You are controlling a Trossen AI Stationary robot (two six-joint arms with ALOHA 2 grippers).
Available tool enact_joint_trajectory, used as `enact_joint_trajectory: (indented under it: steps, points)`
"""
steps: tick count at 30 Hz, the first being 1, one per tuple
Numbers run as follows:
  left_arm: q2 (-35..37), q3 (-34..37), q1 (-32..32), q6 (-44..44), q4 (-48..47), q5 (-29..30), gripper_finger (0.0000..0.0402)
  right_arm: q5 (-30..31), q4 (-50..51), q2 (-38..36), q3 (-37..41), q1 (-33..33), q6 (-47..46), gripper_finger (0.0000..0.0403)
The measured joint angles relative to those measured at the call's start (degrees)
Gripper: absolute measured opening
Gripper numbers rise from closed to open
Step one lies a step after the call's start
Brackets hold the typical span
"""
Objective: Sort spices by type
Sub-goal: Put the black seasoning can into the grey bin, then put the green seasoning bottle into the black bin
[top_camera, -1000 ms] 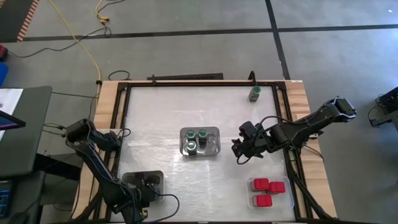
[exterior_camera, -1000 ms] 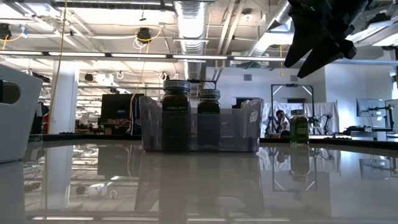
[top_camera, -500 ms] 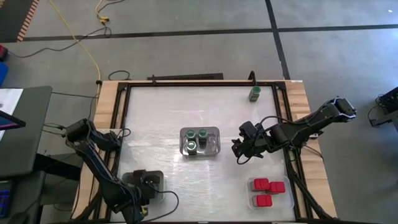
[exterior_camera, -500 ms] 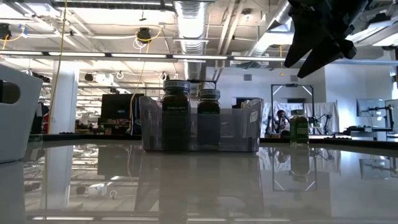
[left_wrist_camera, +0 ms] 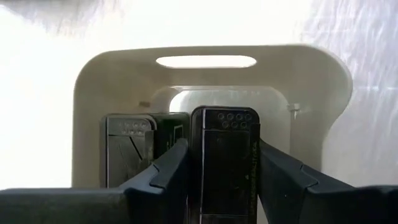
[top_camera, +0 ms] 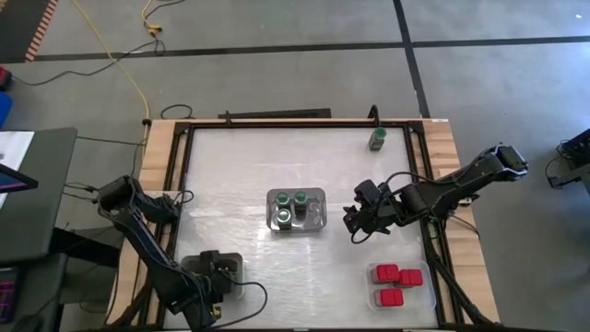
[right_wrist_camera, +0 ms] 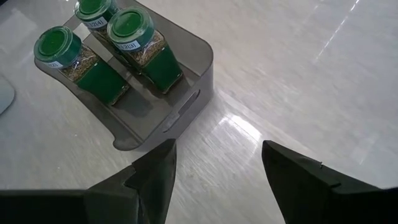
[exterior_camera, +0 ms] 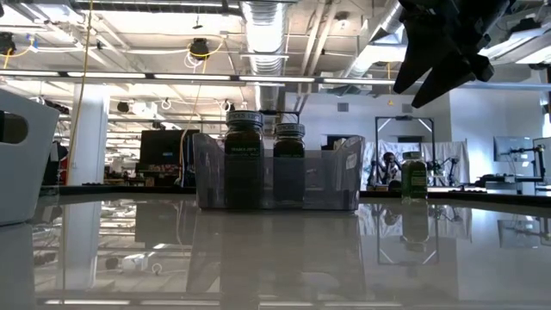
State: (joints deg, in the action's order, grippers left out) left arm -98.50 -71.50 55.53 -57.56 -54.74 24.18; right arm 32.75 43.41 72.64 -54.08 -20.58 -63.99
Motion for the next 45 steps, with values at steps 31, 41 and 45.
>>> enact_joint_trajectory:
  steps: [31, 41, 45]
  points:
    - [10.88, 0.0, -0.12, 1.49, -1.43, -0.4, 0.0238, 0.0, -0.21, 0.0, 0.0, 0.0, 0.2, 0.0264]
    - [20.96, -0.02, -5.82, 27.03, -3.78, 12.54, 0.0238, 0.0, -0.28, 0.0, 0.0, -0.01, -0.02, 0.0264]
    - [22.97, -0.01, -12.69, 31.04, -4.2, 15.39, 0.0238, 0.0, -1.13, 0.0, 0.0, 0.0, -0.02, 0.0264]
